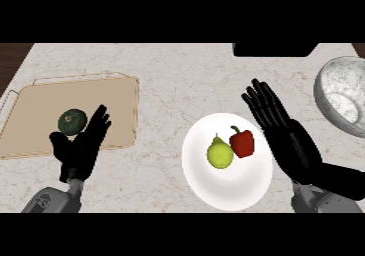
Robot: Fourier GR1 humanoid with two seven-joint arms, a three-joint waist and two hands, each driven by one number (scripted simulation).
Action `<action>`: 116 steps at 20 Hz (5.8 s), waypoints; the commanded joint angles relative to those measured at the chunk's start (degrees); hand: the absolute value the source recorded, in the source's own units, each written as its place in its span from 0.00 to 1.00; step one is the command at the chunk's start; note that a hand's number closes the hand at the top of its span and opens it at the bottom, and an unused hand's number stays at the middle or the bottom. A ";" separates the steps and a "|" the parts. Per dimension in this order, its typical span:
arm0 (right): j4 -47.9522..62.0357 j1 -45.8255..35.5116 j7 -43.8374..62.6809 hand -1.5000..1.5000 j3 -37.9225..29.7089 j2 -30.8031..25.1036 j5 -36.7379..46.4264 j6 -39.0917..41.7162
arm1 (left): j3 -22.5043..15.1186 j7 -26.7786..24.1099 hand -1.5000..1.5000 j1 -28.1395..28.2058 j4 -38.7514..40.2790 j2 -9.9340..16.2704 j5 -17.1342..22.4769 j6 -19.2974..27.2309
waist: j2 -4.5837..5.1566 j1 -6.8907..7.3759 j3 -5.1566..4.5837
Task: Pick the pear from the plate and place it in the bowl
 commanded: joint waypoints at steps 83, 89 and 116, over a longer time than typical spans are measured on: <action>70.89 -36.60 -24.14 1.00 19.87 9.71 49.29 38.71 | 8.82 10.92 0.50 -7.34 -12.36 0.68 -24.81 1.77 | -1.28 -0.76 -0.92; 70.65 -38.94 -5.90 1.00 10.51 13.01 45.79 26.12 | 11.88 9.46 0.50 -3.16 -14.43 2.93 -23.20 -0.41 | -1.80 -0.81 -0.97; 23.61 -29.90 62.35 1.00 3.71 3.10 65.27 -29.66 | 13.83 9.04 0.50 -3.66 -11.96 1.88 -24.18 0.09 | -2.19 -4.13 -0.96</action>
